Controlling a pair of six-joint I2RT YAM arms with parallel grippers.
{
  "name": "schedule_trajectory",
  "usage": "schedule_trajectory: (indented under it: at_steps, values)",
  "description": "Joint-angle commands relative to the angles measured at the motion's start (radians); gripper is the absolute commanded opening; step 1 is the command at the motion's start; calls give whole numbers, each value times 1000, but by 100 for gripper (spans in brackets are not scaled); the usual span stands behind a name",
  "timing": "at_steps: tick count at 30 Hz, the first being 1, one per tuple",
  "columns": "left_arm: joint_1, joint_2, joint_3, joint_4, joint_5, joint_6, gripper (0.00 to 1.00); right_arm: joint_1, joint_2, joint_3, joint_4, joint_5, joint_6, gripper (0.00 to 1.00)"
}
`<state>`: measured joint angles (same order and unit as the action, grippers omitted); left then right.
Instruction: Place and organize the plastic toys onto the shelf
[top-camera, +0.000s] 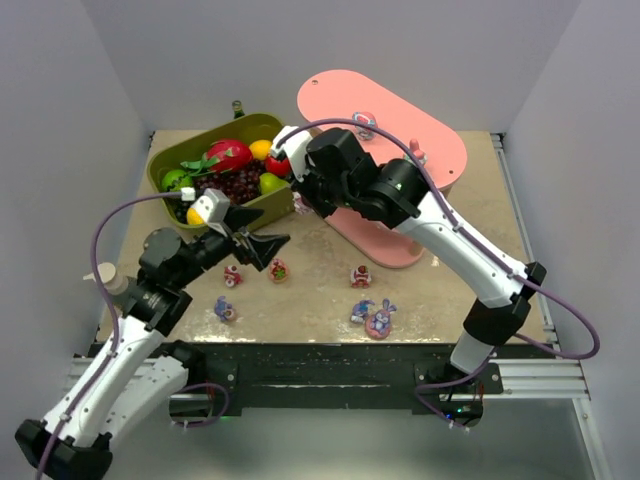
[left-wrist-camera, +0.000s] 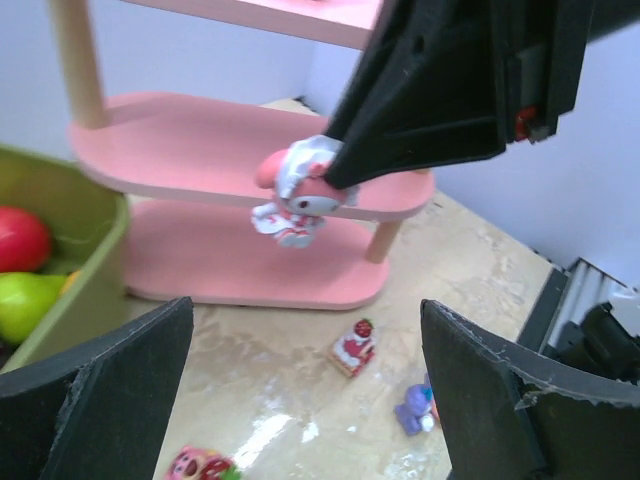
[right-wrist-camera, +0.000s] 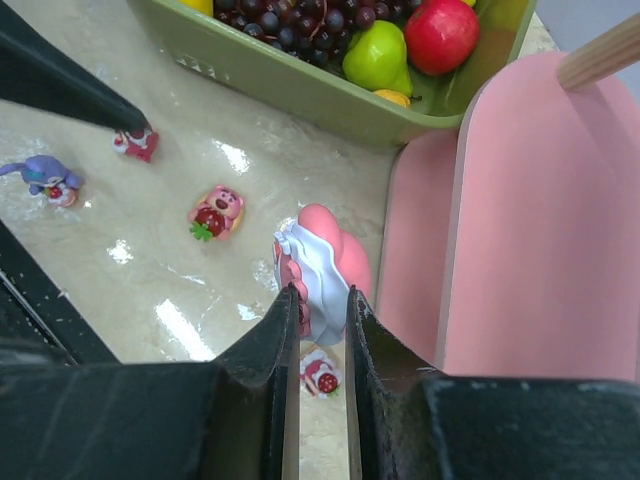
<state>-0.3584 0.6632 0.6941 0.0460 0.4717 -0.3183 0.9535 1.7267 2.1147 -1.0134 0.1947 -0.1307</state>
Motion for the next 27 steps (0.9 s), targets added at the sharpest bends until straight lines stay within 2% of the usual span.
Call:
schedule_trajectory:
  at_steps: [1,3,6,10,12,17,21,27]
  values:
    - [-204,75,42,77,-253,91,100,-1,-52,-16,24,-35,34,0]
    - [-307,98,42,98,-341,123,100,-1,-50,-13,18,-37,34,0]
    - [-390,113,2,179,-450,186,100,1,-53,-16,12,-38,36,0]
    - [-439,116,-63,305,-559,292,99,-1,-61,-28,15,-41,36,0]
    - [-458,119,-114,404,-571,344,99,-1,-65,-42,19,-43,37,0]
    - [-471,160,-156,500,-590,453,96,-1,-76,-58,27,-44,36,0]
    - [-481,180,-177,599,-585,481,97,-1,-88,-71,41,-57,29,0]
    - [-482,256,-139,637,-590,489,99,-1,-98,-88,44,-69,26,0]
